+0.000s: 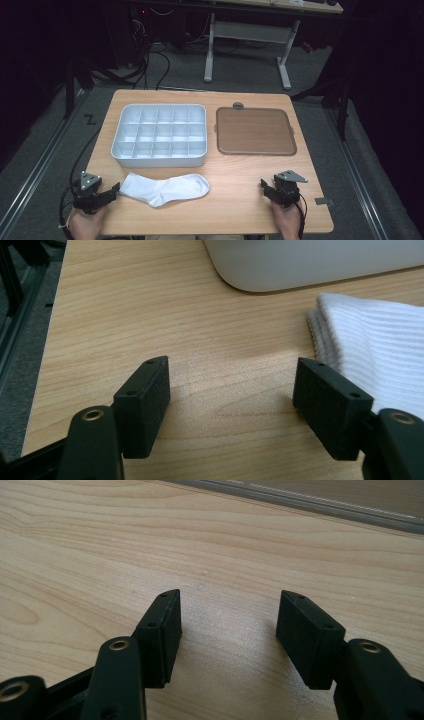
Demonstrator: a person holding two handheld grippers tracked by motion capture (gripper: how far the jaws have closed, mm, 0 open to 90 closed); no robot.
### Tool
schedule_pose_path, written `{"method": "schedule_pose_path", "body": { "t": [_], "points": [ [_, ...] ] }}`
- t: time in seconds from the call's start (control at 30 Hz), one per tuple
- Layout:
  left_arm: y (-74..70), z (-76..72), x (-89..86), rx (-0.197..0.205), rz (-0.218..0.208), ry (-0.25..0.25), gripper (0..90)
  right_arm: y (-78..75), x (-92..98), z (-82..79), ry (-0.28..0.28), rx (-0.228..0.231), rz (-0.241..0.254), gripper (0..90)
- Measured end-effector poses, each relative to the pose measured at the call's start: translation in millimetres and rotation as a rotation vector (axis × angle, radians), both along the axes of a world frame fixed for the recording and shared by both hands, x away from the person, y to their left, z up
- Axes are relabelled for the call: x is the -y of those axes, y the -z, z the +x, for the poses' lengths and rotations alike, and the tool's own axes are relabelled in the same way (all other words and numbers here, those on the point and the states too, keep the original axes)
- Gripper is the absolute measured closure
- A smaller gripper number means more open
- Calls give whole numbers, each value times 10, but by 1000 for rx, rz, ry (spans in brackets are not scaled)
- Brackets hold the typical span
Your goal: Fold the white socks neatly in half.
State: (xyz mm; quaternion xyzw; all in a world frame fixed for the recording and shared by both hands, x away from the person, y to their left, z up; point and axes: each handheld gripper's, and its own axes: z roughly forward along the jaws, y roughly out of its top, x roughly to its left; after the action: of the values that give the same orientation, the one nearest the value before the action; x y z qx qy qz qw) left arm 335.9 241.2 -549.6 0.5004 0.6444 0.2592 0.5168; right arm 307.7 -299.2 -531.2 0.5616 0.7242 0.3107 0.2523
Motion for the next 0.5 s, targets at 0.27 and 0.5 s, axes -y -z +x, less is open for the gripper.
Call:
{"method": "schedule_pose_path", "body": {
  "t": [0.27,0.5],
  "points": [
    [2,3,2,-1,5,-1,314,0,4,4,0,0,5,442],
    [0,5,-3,-3,1,-1,313,1,-1,6,0,0,2,442]
  ]
}}
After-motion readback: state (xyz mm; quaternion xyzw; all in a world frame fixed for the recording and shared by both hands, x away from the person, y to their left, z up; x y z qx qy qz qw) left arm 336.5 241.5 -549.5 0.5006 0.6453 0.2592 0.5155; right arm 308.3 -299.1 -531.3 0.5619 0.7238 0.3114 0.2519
